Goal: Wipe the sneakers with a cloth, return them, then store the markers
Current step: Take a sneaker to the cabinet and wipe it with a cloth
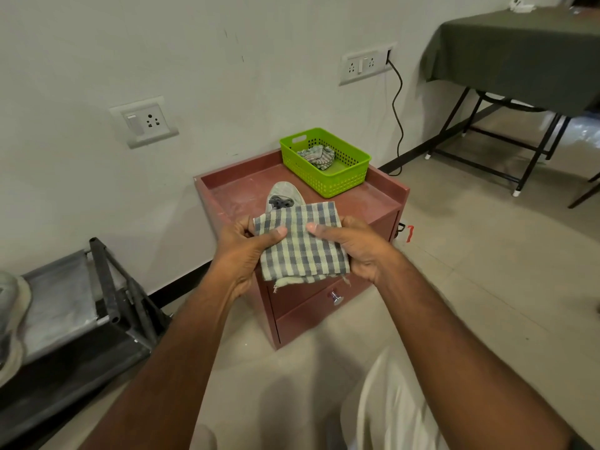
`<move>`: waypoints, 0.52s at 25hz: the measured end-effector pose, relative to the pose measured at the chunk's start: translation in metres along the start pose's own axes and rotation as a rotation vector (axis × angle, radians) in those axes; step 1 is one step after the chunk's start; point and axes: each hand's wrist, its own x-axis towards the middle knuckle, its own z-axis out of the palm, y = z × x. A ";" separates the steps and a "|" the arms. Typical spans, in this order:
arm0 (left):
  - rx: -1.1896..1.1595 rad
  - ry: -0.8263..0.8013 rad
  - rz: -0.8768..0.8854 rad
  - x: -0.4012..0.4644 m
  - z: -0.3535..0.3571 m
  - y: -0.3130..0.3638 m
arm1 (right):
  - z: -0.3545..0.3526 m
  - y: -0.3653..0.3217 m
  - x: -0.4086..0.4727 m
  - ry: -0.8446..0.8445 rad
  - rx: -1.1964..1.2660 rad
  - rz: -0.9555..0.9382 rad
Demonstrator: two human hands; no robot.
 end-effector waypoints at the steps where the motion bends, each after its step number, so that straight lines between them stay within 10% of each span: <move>1: 0.008 -0.001 0.008 0.000 -0.001 0.000 | 0.002 0.001 0.000 0.026 0.011 -0.013; 9: 0.215 -0.117 -0.178 -0.008 -0.010 -0.004 | 0.007 0.006 0.008 0.079 -0.179 -0.059; 13: 0.364 0.017 -0.113 -0.006 0.000 -0.017 | 0.019 0.020 0.016 0.453 -0.857 -0.427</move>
